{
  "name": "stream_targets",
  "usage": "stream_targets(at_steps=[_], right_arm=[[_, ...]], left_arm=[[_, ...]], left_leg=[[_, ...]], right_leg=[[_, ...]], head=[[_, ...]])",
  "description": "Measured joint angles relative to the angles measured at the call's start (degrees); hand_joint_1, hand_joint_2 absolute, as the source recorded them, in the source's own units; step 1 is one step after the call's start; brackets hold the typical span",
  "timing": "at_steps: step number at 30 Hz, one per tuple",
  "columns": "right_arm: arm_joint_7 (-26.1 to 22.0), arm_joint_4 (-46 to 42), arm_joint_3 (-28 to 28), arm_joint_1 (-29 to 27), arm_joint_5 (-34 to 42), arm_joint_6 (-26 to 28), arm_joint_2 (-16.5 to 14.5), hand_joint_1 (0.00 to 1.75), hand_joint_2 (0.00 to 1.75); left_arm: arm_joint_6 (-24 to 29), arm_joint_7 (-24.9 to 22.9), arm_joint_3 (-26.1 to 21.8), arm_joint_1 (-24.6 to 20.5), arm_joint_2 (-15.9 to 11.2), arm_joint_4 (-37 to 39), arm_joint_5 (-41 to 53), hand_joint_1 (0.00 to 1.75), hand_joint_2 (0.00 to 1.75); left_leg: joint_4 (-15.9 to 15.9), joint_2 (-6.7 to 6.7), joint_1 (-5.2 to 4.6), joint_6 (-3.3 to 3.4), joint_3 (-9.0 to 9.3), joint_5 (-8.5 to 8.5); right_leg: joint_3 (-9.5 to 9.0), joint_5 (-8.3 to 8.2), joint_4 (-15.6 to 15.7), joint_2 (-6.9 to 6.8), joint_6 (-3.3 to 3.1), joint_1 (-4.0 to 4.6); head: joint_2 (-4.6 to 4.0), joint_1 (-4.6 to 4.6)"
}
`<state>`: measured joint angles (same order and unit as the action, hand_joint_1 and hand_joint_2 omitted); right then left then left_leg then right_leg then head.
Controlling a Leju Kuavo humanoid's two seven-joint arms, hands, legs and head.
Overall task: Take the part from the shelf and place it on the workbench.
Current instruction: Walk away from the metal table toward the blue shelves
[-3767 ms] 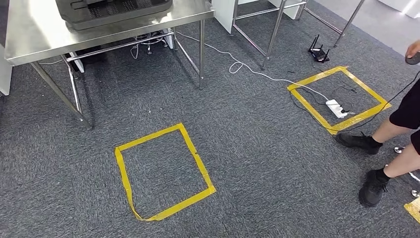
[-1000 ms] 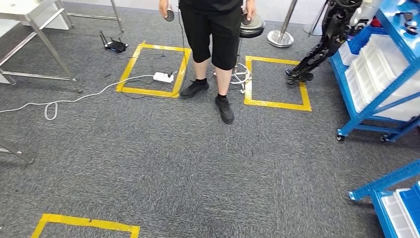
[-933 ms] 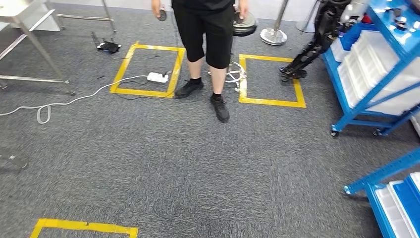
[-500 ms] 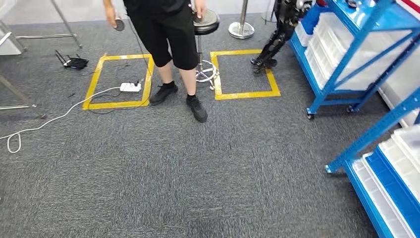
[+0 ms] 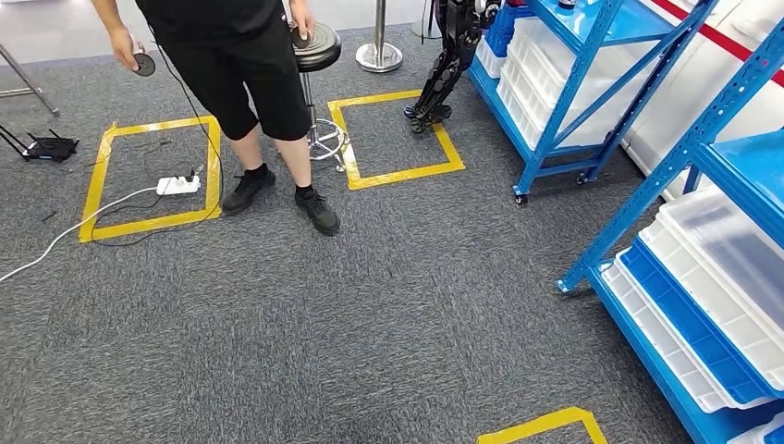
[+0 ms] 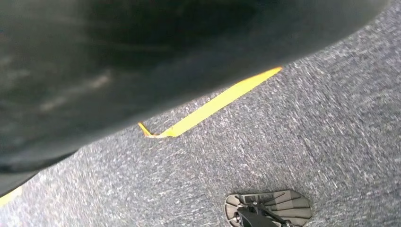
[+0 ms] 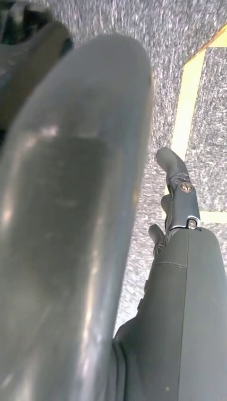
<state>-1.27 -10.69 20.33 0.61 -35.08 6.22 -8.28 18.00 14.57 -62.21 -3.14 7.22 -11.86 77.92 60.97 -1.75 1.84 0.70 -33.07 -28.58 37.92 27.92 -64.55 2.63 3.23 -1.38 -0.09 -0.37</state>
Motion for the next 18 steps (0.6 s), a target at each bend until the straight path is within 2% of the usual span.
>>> stream_targets(at_steps=[1, 2, 3, 4, 5, 6, 7, 8, 9, 10, 11, 12, 13, 15, 16, 17, 18], right_arm=[[0.0, 0.0, 0.0, 0.1, -0.1, 0.0, 0.0, 0.0, 0.0], [0.0, 0.0, 0.0, 0.3, -0.1, 0.0, 0.0, 0.0, 0.0], [0.0, 0.0, 0.0, 0.3, -0.1, 0.0, 0.0, 0.0, 0.0], [0.0, 0.0, 0.0, 0.2, -0.1, 0.0, 0.0, 0.0, 0.0], [0.0, 0.0, 0.0, 0.2, -0.1, 0.0, 0.0, 0.0, 0.0], [0.0, 0.0, 0.0, 0.1, -0.1, 0.0, 0.0, 0.0, 0.0], [0.0, 0.0, 0.0, 0.2, -0.1, 0.0, 0.0, 0.0, 0.0], [0.0, 0.0, 0.0, 0.3, -0.1, 0.0, 0.0, 0.0, 0.0], [0.0, 0.0, 0.0, 0.4, -0.1, 0.0, 0.0, 0.0, 0.0], [0.0, 0.0, 0.0, 0.5, -0.1, 0.0, 0.0, 0.0, 0.0], [0.0, 0.0, 0.0, 0.4, -0.1, 0.0, 0.0, 0.0, 0.0], [0.0, 0.0, 0.0, 0.4, -0.1, 0.0, 0.0, 0.0, 0.0], [0.0, 0.0, 0.0, 0.3, -0.1, 0.0, 0.0, 0.0, 0.0], [0.0, 0.0, 0.0, 0.2, -0.1, 0.0, 0.0, 0.0, 0.0], [0.0, 0.0, 0.0, 0.2, -0.1, -0.1, -0.1, 0.0, 0.0], [0.0, 0.0, 0.0, 0.3, -0.1, -0.1, -0.1, 0.0, 0.0], [0.0, 0.0, 0.0, 0.4, -0.1, -0.1, -0.2, 0.0, 0.0]], left_arm=[[0.0, 0.0, 0.0, 0.0, 0.0, 0.0, 0.0, 0.0, 0.0], [0.0, 0.0, 0.0, 0.1, 0.0, 0.0, 0.0, 0.0, 0.0], [0.0, 0.0, 0.0, 0.1, 0.0, 0.0, 0.0, 0.0, 0.0], [0.0, 0.0, 0.0, 0.1, 0.0, 0.0, 0.0, 0.0, 0.0], [0.0, 0.0, 0.0, 0.1, 0.0, 0.0, 0.0, 0.0, 0.0], [0.0, 0.0, 0.0, 0.0, 0.0, 0.0, 0.0, 0.0, 0.0], [0.0, -0.1, 0.0, 0.0, 0.0, 0.0, 0.0, 0.0, 0.0], [0.0, 0.0, 0.0, 0.0, 0.0, 0.0, 0.0, 0.0, 0.0], [-0.1, 0.1, 0.0, 0.0, 0.0, 0.0, 0.0, 0.0, 0.0], [-0.4, 0.4, 0.0, 0.0, 0.0, 0.0, 0.0, 0.0, 0.0], [-0.8, 0.9, 0.0, -0.1, 0.0, 0.0, 0.0, 0.0, 0.0], [-1.2, 1.4, 0.0, -0.1, 0.1, 0.0, 0.0, 0.0, 0.0], [-1.7, 2.0, 0.0, -0.2, 0.0, 0.0, 0.0, 0.0, 0.0], [-2.1, 2.5, 0.0, -0.1, 0.0, 0.0, 0.0, 0.0, 0.0], [-2.2, 2.6, 0.0, -0.1, -0.1, 0.0, 0.0, 0.0, 0.0], [-2.3, 2.6, 0.0, 0.0, -0.1, 0.0, 0.0, 0.0, 0.0], [-2.3, 2.7, 0.0, 0.1, -0.1, 0.1, 0.0, 0.0, 0.0]], left_leg=[[0.0, 0.85, -0.12, 0.23, 0.0, -0.08], [0.0, 1.75, -0.23, 0.36, 0.0, -0.15], [0.0, 2.64, -0.31, 0.43, 0.0, -0.23], [0.0, 3.43, -0.37, 0.46, 0.04, -0.3], [0.0, 4.1, -0.4, 0.43, 0.11, -0.38], [0.0, 4.75, -0.41, 0.34, 0.22, -0.48], [0.0, 5.33, -0.53, 0.16, 0.37, -0.63], [0.0, 5.86, -0.65, -0.14, 0.54, -0.83], [-0.1, 6.33, -0.74, -0.49, 0.76, -1.01], [-0.3, 6.81, -0.79, -0.88, 1.07, -1.14], [-0.6, 7.31, -0.73, -1.26, 1.46, -1.21], [-0.7, 7.47, -0.61, -1.62, 1.84, -1.28], [-0.5, 6.84, -0.49, -1.91, 2.07, -1.62], [3.0, 4.12, -0.34, -2.19, 0.88, -3.96], [6.3, 2.73, -0.32, -2.23, -0.65, -5.78], [10.0, 2.03, -0.32, -2.29, -2.55, -7.45], [12.9, 1.71, -0.31, -2.39, -4.19, -8.4]], right_leg=[[2.06, 1.63, -3.8, -1.29, -0.16, 0.11], [4.14, 3.09, -7.6, -1.78, -0.21, 0.09], [5.6, 3.89, -10.3, -1.97, -0.08, 0.07], [5.99, 3.82, -11.0, -2.1, 0.23, 0.06], [5.04, 2.88, -9.1, -2.34, 0.63, 0.07], [3.0, 1.44, -5.3, -2.97, 0.97, 0.12], [0.74, 0.02, -1.2, -4.22, 1.02, 0.31], [-1.2, -1.06, 2.2, -5.35, 0.87, 0.51], [-2.39, -1.71, 4.3, -6.15, 0.51, 0.74], [-2.64, -1.97, 5.0, -6.41, 0.03, 0.98], [-2.62, -2.13, 5.2, -5.88, -0.39, 1.11], [-2.78, -2.38, 5.5, -5.24, -0.9, 0.88], [-3.13, -2.63, 5.8, -4.62, -1.35, 0.62], [-4.09, -3.0, 6.5, -3.44, -2.16, 0.01], [-4.25, -2.97, 6.5, -2.81, -2.38, 0.08], [-4.3, -2.92, 6.5, -2.1, -2.54, 0.15], [-4.35, -2.87, 6.5, -1.26, -2.6, 0.23]], head=[[0.0, 0.16], [0.0, 0.22], [0.0, 0.21], [0.0, 0.22], [0.0, 0.23], [0.0, 0.24], [0.0, 0.23], [0.0, 0.21], [0.0, 0.16], [0.0, 0.15], [0.0, 0.16], [0.0, 0.14], [0.0, 0.07], [0.0, -0.26], [0.0, -0.4], [0.0, -0.48], [0.0, -0.5]])
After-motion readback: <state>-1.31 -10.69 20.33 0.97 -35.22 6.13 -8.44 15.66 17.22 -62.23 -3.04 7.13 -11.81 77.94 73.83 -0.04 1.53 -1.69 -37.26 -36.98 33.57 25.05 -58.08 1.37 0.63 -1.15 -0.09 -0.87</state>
